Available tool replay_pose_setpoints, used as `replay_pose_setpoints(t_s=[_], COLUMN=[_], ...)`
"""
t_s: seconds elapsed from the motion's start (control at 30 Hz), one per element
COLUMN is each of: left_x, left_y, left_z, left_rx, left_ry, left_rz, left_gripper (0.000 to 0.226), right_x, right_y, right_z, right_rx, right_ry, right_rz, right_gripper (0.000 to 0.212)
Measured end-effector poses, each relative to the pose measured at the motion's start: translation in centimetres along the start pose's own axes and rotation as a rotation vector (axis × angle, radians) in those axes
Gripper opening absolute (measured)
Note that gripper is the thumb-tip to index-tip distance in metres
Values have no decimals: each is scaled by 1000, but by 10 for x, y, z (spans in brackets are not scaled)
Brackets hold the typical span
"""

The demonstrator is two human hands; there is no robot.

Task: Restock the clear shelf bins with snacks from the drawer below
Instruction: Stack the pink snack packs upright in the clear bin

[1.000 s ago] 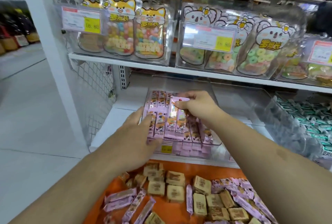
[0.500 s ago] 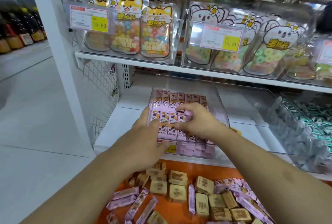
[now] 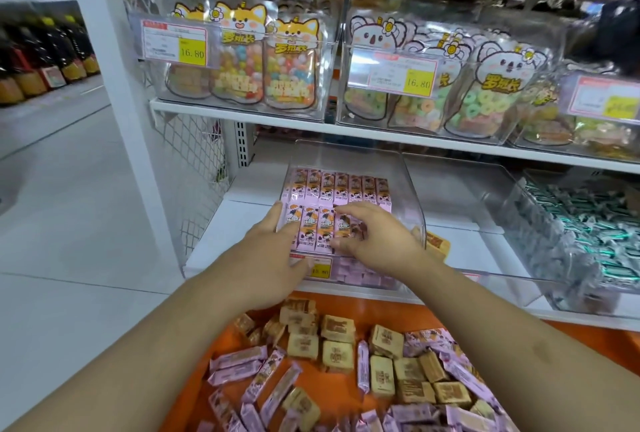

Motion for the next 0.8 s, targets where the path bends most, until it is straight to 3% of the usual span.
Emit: replay_pose_setpoints(t_s=[0.2, 0.47, 0.6, 0.73, 0.8], left_x=[-5, -8, 7, 38, 52], left_y=[-2, -54, -114, -185, -211], left_z=[-32, -65, -66, -66, -68], left_rx=[100, 247, 387, 548, 568], left_ry=[-48, -136, -92, -81, -78], left_rz=[-42, 11, 63, 118, 112], left_gripper=[89, 75, 61, 62, 47], right_x=[6, -35, -55, -97, -117], right_y=[13, -29, -68, -107, -127], right_z=[-59, -140, -159, -172, -185], right_rx=[-41, 3, 192, 386, 526], right_ry=[27, -100, -133, -241, -282], right_rz=[211, 272, 139, 83, 79], right_gripper=[53, 39, 44, 46, 50])
Point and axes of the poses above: each hand's wrist, its own z-axis towards the middle knuckle, its own y-axis out of the back of the hand, x = y × z, the point moved 3 cm from there along z, towards the middle knuckle, and after that the axes turned 8 degrees about -x, right-handed, at the moved point
